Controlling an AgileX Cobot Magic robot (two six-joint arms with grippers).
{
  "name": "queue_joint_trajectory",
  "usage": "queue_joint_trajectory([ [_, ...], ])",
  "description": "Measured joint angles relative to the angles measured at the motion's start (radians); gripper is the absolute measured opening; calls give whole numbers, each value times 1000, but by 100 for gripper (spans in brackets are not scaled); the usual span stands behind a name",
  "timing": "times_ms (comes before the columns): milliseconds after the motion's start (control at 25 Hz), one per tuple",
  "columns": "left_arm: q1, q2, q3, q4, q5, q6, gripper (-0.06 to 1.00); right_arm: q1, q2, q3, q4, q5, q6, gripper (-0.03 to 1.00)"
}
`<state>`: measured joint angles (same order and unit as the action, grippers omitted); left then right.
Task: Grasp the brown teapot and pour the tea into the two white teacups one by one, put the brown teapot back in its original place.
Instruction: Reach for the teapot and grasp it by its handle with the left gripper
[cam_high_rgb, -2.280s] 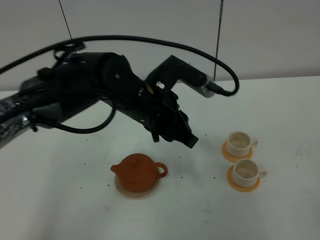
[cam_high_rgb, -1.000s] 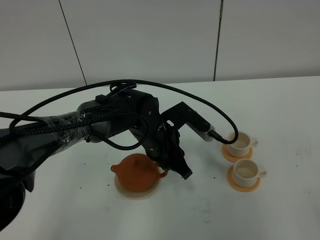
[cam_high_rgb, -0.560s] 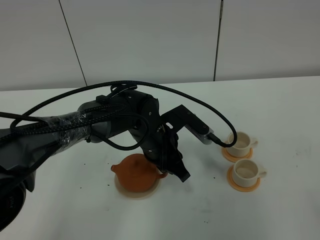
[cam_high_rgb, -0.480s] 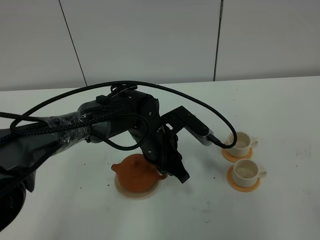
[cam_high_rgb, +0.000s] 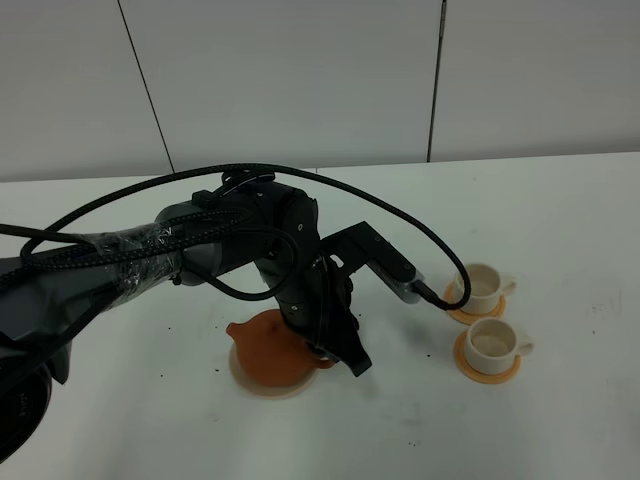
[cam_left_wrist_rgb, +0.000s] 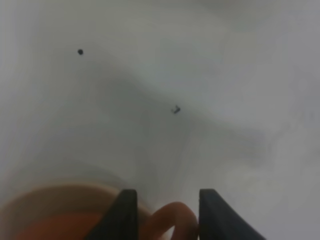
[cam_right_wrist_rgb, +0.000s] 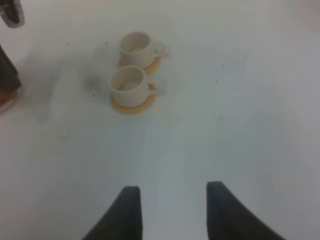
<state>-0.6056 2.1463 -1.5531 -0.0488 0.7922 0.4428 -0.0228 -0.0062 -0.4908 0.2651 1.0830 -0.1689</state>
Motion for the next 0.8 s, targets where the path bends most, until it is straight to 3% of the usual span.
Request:
queue_joint_trajectory([
  [800,-3,0,-6,49,76,74,36,0,0,0,0,0,2,30],
])
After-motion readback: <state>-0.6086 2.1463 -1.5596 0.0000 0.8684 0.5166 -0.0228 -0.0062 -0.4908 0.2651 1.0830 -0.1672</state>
